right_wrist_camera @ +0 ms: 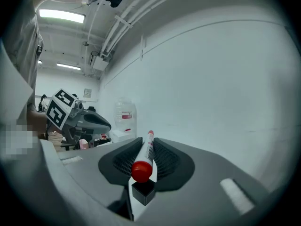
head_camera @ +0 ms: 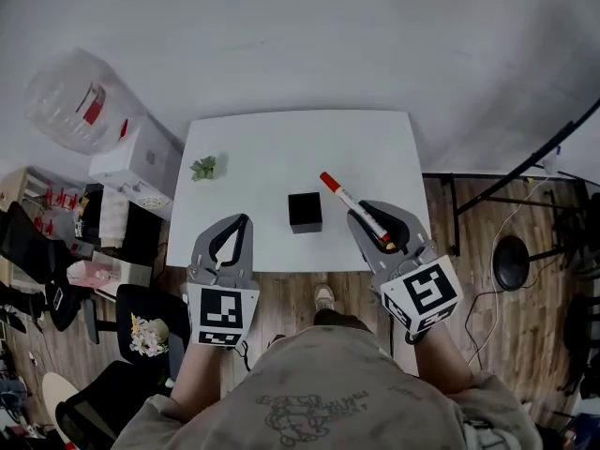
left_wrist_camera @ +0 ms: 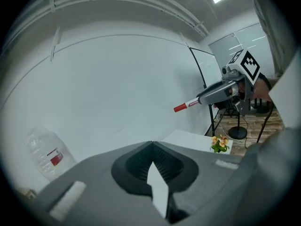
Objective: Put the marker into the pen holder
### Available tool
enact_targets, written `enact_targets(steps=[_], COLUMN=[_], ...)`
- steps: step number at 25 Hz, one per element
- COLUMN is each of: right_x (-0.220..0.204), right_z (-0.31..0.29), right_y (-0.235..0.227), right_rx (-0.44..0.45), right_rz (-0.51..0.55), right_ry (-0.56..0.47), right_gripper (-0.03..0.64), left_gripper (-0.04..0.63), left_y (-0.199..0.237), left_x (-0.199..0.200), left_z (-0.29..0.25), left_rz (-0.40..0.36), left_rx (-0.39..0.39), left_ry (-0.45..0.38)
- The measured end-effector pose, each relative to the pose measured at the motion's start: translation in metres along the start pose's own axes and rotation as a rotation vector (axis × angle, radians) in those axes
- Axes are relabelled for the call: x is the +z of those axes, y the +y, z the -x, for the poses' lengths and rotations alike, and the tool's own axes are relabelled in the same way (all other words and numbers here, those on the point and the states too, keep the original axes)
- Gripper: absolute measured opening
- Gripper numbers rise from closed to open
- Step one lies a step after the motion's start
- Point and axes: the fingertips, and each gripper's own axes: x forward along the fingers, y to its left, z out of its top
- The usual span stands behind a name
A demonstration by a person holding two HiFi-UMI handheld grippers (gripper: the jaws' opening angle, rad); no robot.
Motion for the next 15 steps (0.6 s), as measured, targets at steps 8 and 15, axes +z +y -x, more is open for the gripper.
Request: enact_targets(steps=[8, 15], right_x=[-0.001, -0.005], right_z=[-0.048, -0.072], right_y=[-0.039, -0.046], right_rx=[0.086, 0.129], right_rz=[0.047, 0.039], right_ry=[0.033, 0.051], right_gripper=[0.101, 0.101], left_gripper=[0.0, 0.001], left_y=[0.018, 0.027], left_x=[0.015, 0.015], left_z=[-0.054, -0.073], left_rz=[0.001, 0.003], left_rx=[0.046, 0.048], left_ry=[0.01, 0.024])
